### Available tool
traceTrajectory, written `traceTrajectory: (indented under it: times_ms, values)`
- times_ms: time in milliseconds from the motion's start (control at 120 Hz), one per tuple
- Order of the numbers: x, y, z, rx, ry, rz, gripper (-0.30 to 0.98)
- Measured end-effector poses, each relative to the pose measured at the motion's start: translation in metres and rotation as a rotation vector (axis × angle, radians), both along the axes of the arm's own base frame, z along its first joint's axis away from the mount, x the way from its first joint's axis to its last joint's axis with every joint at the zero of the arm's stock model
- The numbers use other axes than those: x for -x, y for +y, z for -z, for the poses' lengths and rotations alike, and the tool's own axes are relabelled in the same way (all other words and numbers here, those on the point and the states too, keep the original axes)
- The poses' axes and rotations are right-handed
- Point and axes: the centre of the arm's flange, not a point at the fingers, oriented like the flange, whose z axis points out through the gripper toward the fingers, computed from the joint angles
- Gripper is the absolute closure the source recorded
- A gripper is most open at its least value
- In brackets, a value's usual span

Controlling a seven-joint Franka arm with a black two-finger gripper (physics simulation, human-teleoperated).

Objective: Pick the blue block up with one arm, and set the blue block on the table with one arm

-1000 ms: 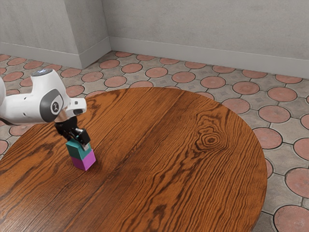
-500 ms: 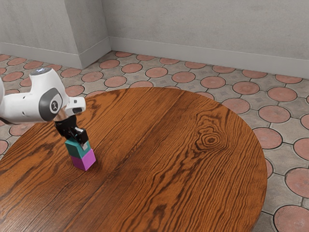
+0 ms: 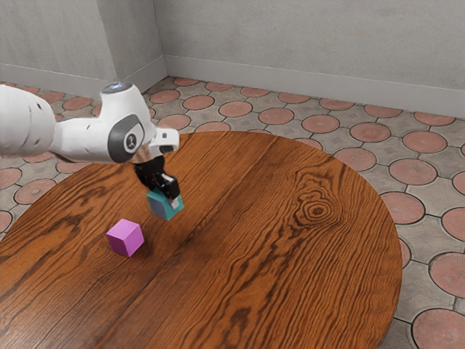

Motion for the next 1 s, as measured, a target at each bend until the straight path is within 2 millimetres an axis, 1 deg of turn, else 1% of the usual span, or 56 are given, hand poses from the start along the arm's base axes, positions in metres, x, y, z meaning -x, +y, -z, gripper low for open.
traceTrajectory:
  times_ms: [158, 342, 450, 642, 667, 683, 708, 758, 792, 817, 858, 925, 1000]
  values:
    - [-0.005, -0.007, 0.025, 0.012, 0.044, -0.006, 0.32]
    - [-0.006, -0.009, 0.041, 0.021, 0.07, -0.02, 0.32]
    - [-0.005, -0.01, 0.046, 0.024, 0.078, -0.025, 0.32]
    - [-0.005, -0.011, 0.044, 0.04, 0.076, -0.036, 0.14]
    - [-0.006, -0.011, 0.037, 0.041, 0.067, -0.036, 0.12]
    - [-0.006, -0.011, 0.028, 0.042, 0.054, -0.036, 0.11]
    - [-0.005, -0.01, 0.009, 0.044, 0.03, -0.035, 0.1]
    - [0.0, -0.01, -0.037, 0.048, -0.027, -0.03, 0.08]
    - [0.003, -0.009, -0.055, 0.048, -0.045, -0.027, 0.07]
    - [0.006, -0.009, -0.062, 0.047, -0.049, -0.025, 0.06]
    - [0.009, -0.008, -0.068, 0.042, -0.048, -0.019, 0.05]
    - [0.012, -0.007, -0.074, 0.037, -0.037, -0.015, 0.04]
    - [0.014, -0.008, -0.075, 0.034, -0.022, -0.011, 0.03]
